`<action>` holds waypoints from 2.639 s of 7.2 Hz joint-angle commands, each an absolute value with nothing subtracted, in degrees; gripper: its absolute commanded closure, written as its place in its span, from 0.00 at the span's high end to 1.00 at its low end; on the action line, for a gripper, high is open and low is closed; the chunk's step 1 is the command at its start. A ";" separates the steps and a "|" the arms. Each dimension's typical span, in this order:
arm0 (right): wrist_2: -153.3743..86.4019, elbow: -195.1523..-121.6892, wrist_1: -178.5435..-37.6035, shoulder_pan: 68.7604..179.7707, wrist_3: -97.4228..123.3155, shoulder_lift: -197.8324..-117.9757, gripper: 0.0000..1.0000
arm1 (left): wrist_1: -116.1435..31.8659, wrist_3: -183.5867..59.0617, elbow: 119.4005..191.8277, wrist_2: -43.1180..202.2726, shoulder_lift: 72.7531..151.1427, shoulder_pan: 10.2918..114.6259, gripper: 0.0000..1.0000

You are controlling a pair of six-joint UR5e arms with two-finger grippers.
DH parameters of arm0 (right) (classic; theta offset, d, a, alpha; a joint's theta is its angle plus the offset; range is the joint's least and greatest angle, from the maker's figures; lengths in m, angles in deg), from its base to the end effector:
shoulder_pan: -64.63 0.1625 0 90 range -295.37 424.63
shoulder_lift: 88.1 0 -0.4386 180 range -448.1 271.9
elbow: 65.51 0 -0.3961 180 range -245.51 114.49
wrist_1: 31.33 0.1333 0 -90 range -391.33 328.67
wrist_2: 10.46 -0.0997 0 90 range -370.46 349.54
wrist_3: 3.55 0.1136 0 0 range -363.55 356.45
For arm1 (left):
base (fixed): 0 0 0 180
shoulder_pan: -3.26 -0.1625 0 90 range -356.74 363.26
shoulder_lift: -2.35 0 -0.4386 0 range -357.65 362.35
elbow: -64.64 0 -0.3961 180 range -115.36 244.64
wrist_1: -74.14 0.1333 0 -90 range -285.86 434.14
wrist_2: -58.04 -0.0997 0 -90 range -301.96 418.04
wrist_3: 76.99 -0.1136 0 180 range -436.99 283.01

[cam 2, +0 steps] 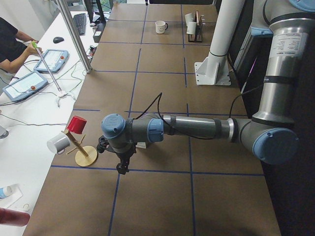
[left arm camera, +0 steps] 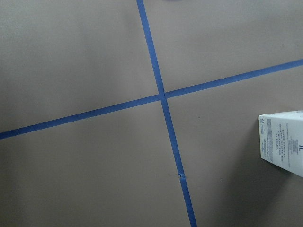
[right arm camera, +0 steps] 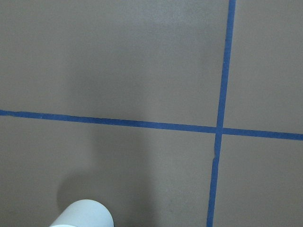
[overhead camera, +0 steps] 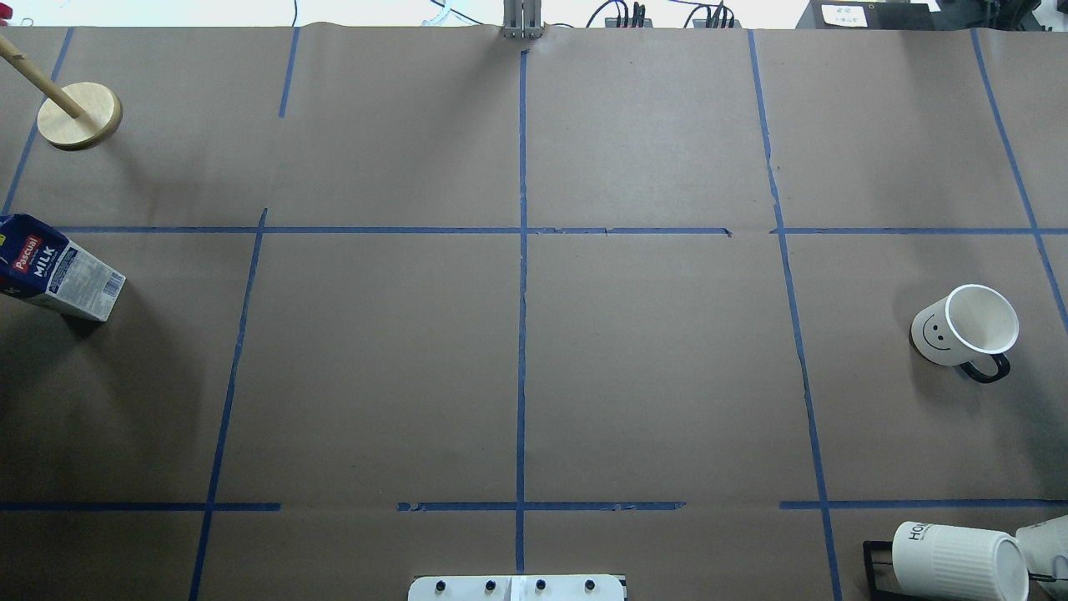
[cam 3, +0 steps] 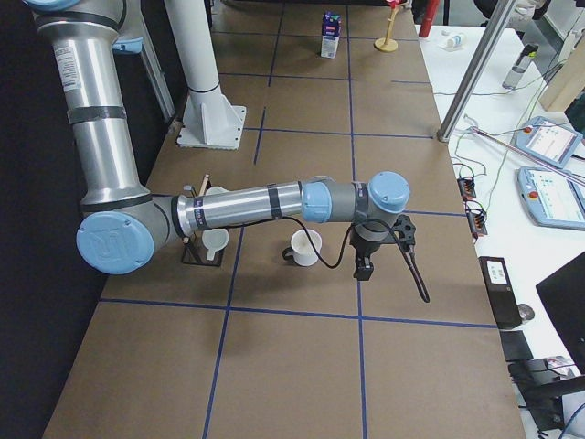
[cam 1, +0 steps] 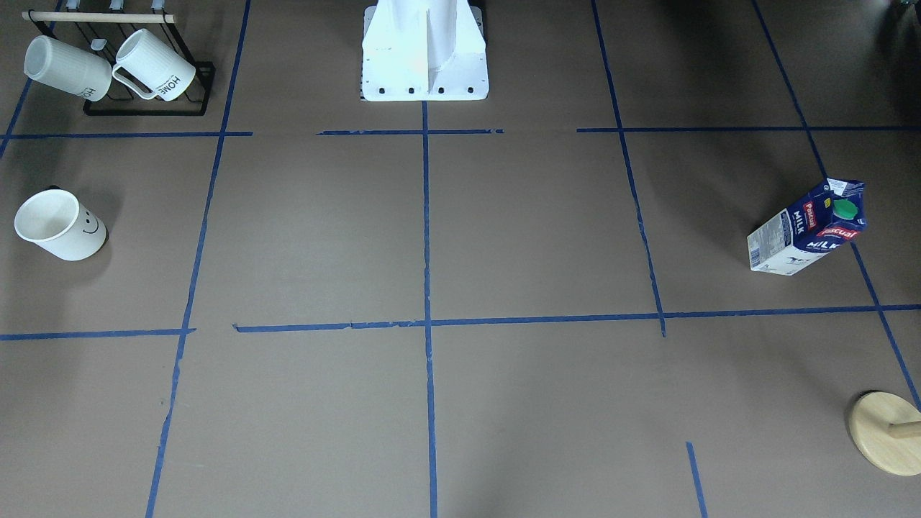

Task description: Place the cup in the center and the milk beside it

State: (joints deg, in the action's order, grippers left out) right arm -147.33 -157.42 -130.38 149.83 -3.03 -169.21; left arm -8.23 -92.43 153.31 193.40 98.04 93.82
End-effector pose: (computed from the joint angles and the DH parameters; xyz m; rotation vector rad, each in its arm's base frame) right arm 0.0035 -0.5611 0.5962 -0.0092 -0.8187 -0.0830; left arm -0.0577 -0.5329 0.6542 0.0567 0.7930 0.2233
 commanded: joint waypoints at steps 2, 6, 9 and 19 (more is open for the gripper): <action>-146.61 -158.94 -130.38 150.50 -2.85 -171.59 1.00 | -8.21 -91.93 154.56 192.96 97.37 93.88 1.00; -146.60 -157.72 -123.91 150.33 -2.68 -172.73 1.00 | -8.82 -91.85 155.26 193.22 96.48 93.88 1.00; -149.22 -158.24 -116.94 150.33 -2.59 -176.77 1.00 | -8.83 -91.85 155.52 193.22 96.48 93.79 1.00; -140.81 -161.75 -92.32 128.27 30.55 -187.06 0.00 | -9.00 -92.11 156.14 193.66 95.43 93.79 1.00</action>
State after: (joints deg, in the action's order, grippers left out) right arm -141.14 -162.01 -92.23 128.41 30.32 -186.95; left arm -9.00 -92.04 156.11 193.66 95.43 93.79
